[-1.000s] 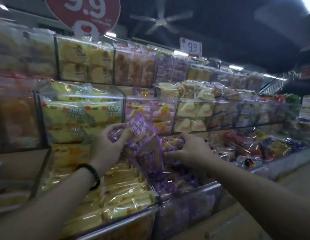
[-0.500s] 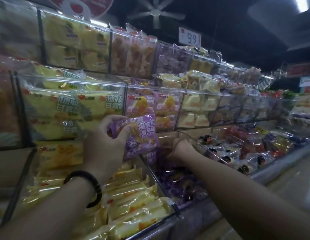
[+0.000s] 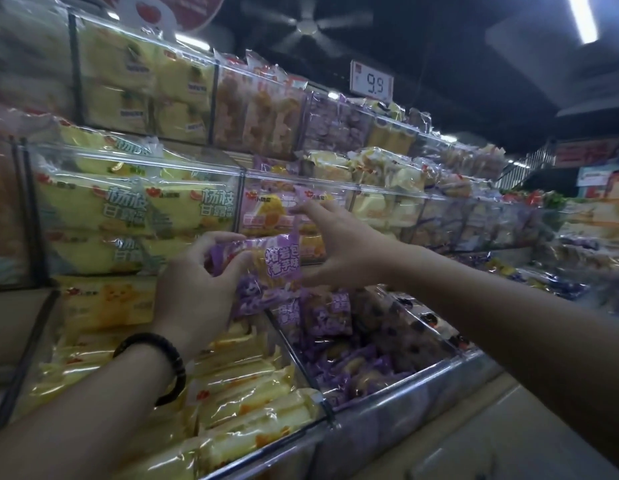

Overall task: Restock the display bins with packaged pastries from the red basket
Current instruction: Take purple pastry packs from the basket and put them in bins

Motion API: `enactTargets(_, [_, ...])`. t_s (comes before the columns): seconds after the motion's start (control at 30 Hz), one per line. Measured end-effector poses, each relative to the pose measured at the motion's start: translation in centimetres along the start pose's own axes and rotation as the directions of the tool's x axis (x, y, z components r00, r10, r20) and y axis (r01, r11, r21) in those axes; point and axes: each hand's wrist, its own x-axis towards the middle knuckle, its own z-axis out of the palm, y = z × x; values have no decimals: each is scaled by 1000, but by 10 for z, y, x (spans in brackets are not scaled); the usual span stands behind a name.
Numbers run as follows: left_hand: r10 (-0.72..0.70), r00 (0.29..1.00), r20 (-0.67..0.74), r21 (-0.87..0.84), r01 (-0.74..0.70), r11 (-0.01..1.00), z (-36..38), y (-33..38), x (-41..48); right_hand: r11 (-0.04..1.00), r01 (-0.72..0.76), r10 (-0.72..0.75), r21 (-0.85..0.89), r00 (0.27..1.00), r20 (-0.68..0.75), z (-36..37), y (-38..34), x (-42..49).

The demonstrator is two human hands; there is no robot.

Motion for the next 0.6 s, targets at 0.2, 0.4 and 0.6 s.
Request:
enactTargets(0.2, [12,987,159,-96,4,995,2,12,-11,942,273,-278,-196,961,0,-9,-22,-7])
enactTargets(0.4, [-7,997,78,-45,10,999,0,12,-7,981,85,-80,-176,996,33,-19,23,-7])
enactTargets(0.6, [-49,983,175,260,2,966,11,-2,-4,967,-48,82,-249,988,128,22,58,0])
